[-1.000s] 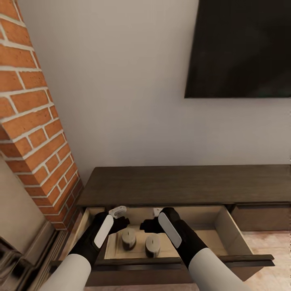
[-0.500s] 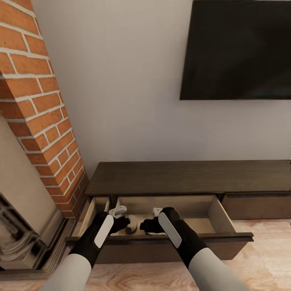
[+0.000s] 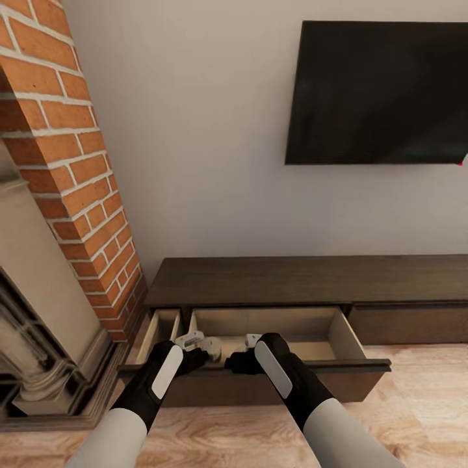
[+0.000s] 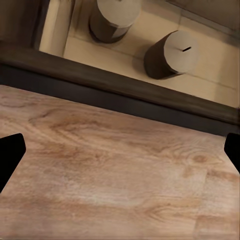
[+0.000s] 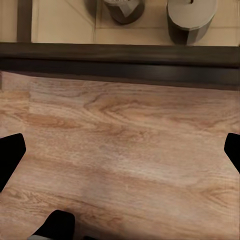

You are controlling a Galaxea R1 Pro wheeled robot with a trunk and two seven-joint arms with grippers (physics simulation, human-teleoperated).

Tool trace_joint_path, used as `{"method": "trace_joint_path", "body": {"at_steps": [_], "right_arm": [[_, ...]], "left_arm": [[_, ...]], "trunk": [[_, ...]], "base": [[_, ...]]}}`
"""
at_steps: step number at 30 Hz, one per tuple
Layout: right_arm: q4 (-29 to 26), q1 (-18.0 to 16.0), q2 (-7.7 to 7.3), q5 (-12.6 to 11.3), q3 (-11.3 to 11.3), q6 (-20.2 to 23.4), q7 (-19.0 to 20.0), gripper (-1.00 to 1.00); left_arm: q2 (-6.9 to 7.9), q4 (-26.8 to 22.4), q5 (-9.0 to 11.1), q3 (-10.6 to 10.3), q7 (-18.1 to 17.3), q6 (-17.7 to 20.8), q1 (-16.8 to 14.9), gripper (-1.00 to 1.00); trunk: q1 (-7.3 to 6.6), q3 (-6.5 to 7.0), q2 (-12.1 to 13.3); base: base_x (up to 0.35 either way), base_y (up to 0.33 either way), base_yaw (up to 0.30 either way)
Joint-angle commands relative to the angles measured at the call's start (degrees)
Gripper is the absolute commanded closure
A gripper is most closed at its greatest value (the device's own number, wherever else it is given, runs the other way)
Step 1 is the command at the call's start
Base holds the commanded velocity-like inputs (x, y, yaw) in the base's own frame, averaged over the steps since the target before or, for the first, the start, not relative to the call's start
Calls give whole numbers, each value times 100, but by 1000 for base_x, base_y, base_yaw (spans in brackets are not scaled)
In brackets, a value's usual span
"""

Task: Place each of the two pumpkins and all three candles from the living room inside a cabinet in the living room (use any cabinet), then make sure every cabinet is closed, and position the cauldron so it is next to a table in the living room.

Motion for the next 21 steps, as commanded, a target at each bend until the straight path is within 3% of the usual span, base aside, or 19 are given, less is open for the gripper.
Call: {"method": "trace_joint_path", "body": {"at_steps": [1, 9, 21], "right_arm": [[-6, -4, 0, -55, 7, 6, -57, -100], [-6, -4, 0, -55, 10, 2, -57, -100], [-7, -4, 0, -55, 14, 5, -57, -100]], "left_arm": [[4, -6, 60, -12, 55, 11, -2, -100], [7, -3, 74, -8, 55, 11, -2, -100], [9, 40, 85, -3, 55, 11, -2, -100]], "trunk": [[-23, 13, 39], [-199, 157, 360], [-463, 372, 841]], "base": [[-3, 0, 0], [-33, 0, 0], [-309, 0, 0]]}}
